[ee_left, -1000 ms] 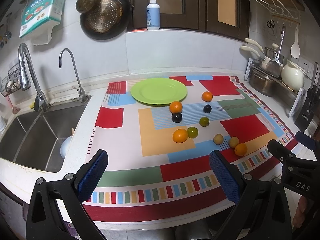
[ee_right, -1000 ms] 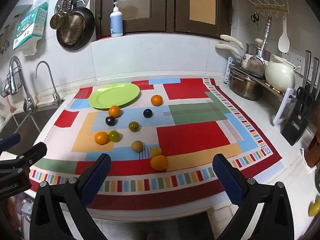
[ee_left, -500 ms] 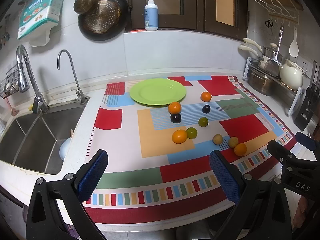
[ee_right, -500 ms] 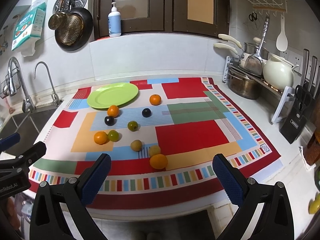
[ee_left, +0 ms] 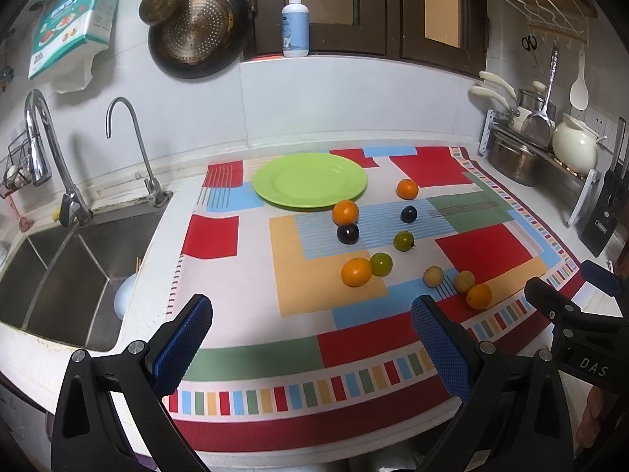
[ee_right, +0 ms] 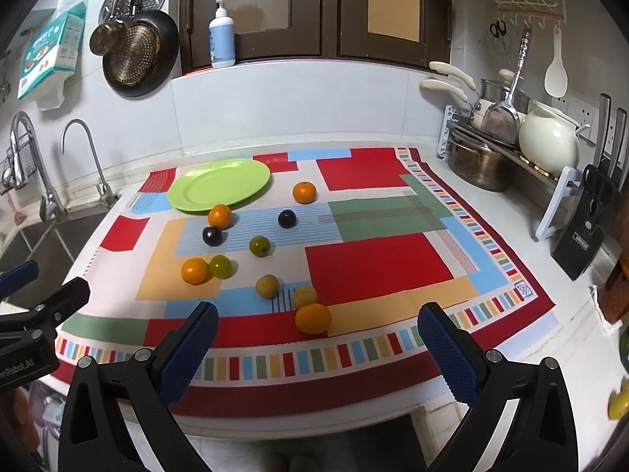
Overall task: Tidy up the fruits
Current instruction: 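Lower the left tool and grasp an orange while the right tool grasps another orange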
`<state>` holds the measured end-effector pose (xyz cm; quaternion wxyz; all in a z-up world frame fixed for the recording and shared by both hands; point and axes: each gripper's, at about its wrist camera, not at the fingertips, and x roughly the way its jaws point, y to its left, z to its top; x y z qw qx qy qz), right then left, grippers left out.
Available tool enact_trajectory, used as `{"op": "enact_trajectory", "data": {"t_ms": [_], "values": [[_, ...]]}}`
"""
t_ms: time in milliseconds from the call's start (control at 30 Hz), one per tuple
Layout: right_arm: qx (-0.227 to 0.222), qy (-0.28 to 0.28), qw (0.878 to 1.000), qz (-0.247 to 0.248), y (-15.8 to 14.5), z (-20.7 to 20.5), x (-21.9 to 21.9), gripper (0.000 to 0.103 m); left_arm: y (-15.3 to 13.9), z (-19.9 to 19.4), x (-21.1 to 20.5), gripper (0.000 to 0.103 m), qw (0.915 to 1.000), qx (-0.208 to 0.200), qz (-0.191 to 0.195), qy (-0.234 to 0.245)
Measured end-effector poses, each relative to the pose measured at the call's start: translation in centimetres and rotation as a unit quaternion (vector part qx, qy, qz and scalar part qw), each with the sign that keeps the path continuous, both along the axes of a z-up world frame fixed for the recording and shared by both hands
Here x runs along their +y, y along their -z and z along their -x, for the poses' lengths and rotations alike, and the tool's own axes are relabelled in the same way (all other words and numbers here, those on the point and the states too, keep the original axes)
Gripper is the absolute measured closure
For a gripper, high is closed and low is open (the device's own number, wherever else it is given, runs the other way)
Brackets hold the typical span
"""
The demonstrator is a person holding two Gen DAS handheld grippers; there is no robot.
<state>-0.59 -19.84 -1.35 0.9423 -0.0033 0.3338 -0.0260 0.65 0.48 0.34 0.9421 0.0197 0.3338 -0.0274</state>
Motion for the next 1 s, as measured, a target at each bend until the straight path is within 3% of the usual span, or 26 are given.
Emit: {"op": "enact_trajectory", "data": {"t_ms": [433,1000], "values": [[0.024,0.015,1.000,0.004,2.2,-2.3,0.0,0.005,1.5,-3.4,-1.2,0.013,0.9982,-0.021,-0.033,0.046],[0.081,0.003,0.997,-0.020,7.9,-6.5,-0.3,0.035,7.5,-10.0,-3.2,0.036,0.9949,0.050,-0.008,0.087]]}}
